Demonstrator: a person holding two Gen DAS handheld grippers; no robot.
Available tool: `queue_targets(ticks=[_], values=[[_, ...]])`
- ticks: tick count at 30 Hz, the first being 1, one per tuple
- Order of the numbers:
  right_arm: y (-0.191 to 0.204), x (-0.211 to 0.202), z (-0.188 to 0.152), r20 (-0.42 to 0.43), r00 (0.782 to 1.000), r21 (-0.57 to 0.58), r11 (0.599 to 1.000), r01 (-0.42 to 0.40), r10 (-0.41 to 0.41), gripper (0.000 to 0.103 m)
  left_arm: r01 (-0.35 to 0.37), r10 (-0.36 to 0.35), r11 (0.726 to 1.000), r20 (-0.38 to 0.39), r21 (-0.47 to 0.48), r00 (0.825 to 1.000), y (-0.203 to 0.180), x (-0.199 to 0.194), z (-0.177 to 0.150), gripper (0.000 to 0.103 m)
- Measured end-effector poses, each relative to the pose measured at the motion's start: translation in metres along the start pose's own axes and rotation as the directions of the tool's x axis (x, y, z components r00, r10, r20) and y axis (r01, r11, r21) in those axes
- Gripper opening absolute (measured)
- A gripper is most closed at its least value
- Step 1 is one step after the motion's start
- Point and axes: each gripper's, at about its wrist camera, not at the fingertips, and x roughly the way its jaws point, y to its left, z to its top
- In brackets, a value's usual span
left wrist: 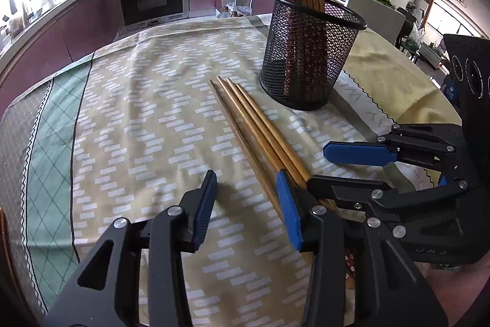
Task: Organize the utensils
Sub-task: 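Grasp a chopstick from the pile with the right gripper while the left gripper grasps another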
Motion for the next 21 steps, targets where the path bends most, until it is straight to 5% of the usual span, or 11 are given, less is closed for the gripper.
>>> queue_targets(ticks=[21], values=[[-0.0030, 0.0065, 0.0061, -0.018, 0.998, -0.020, 0.998, 0.061, -0.062, 0.029, -0.003, 0.003, 1.000, -0.027, 0.000, 1.000, 0.0057, 0.0003, 0.0030, 0.036]])
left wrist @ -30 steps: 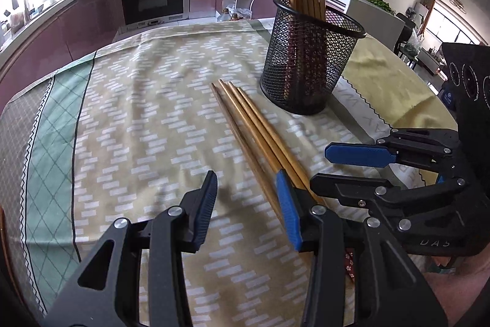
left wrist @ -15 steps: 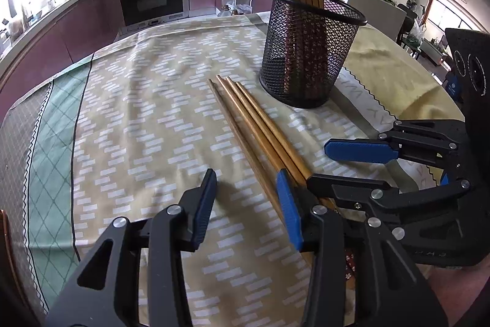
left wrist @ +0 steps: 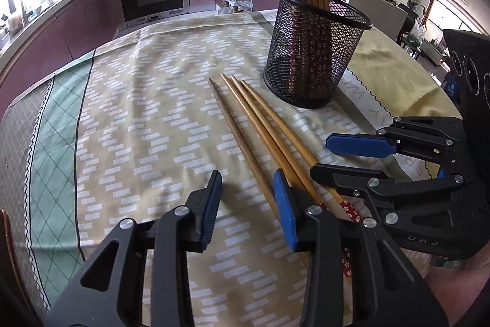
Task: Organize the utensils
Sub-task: 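Grasp a chopstick from the pile with the right gripper while the left gripper grasps another, then raise the chopstick upright with the left gripper while the right gripper carries its chopstick over the cup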
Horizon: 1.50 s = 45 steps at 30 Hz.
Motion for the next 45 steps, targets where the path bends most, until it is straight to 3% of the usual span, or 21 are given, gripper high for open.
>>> queue_targets(ticks=[8, 19, 23, 32, 45], values=[[0.001, 0.009, 0.010, 0.003, 1.000, -0.014, 0.999, 0.031, -0.031, 0.028, -0.012, 0.012, 1.000, -0.010, -0.004, 1.000, 0.004, 0.009, 0.012, 0.032], [-0.004, 0.015, 0.018, 0.010, 0.999, 0.004, 0.999, 0.048, -0.048, 0.015, -0.027, 0.027, 0.999, -0.010, -0.028, 1.000, 0.007, 0.018, 0.024, 0.014], [-0.013, 0.014, 0.018, 0.013, 1.000, 0.049, 0.999, 0.023, -0.024, 0.008, -0.035, 0.035, 0.998, -0.002, -0.055, 0.999, 0.008, 0.018, 0.025, 0.013], [-0.028, 0.003, 0.014, 0.032, 0.999, 0.118, 0.992, -0.032, 0.029, 0.006, -0.027, 0.028, 0.995, 0.011, -0.099, 1.000, 0.013, 0.009, 0.019, 0.010], [-0.017, -0.007, 0.011, 0.030, 0.995, 0.070, 0.993, -0.099, 0.097, 0.006, 0.053, -0.053, 0.998, 0.008, -0.017, 0.999, -0.005, -0.002, 0.007, 0.008]])
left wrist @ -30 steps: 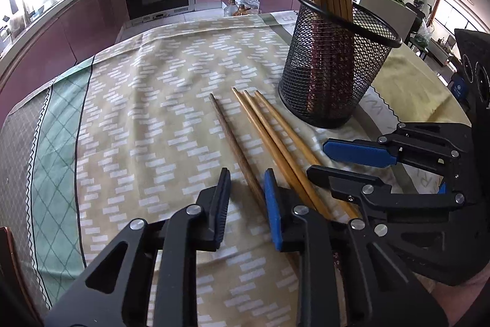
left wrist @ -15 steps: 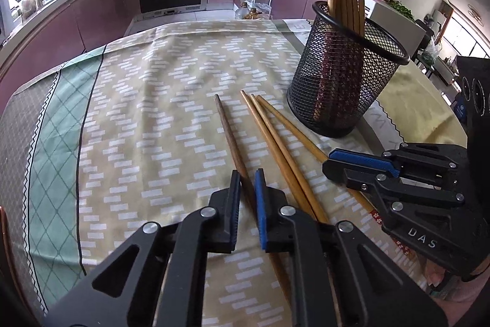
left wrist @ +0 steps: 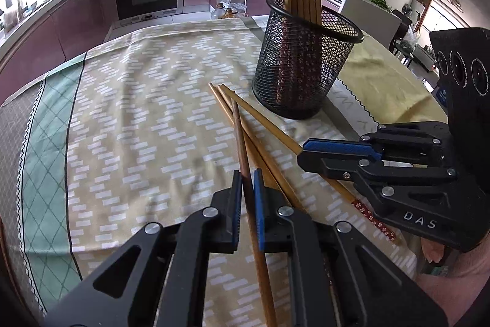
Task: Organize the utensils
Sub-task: 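Raise the chopstick upright with the left gripper while the right gripper carries its chopstick over the cup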
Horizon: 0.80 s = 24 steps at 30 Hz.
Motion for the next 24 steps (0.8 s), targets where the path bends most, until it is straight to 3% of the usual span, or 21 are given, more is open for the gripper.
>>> queue_targets(ticks=[14, 24], values=[[0.011, 0.020, 0.005, -0.054, 0.998, -0.041, 0.999, 0.024, -0.026, 0.007, 0.009, -0.008, 1.000, -0.040, 0.011, 0.999, 0.003, 0.012, 0.004, 0.011], [0.007, -0.012, 0.005, 0.035, 0.999, -0.027, 1.000, -0.015, 0.016, 0.006, 0.031, -0.030, 0.999, 0.021, -0.011, 0.999, 0.006, -0.012, 0.011, 0.008]])
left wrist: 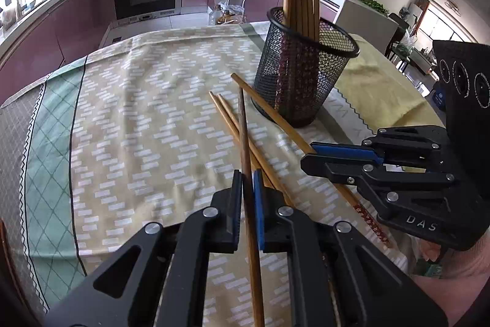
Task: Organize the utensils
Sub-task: 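Raise the chopstick upright with the left gripper while the right gripper carries its chopstick over the cup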
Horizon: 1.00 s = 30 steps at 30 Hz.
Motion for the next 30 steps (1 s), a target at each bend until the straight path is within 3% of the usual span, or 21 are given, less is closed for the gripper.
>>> queue_targets(ticks=[15, 30], values=[[-0.013, -0.065, 0.014, 0.181, 0.983, 0.025, 0.999, -0.027, 0.022, 0.006, 0.097, -0.100, 0.995, 0.148, 0.032, 0.984, -0.012, -0.064, 0.023, 0.007], [-0.023, -0.095, 0.031, 0.281, 0.960, 0.027, 1.000, -0.011, 0.003, 0.006, 0.139, -0.148, 0.989, 0.243, 0.055, 0.959, -0.014, -0.103, 0.041, 0.007]])
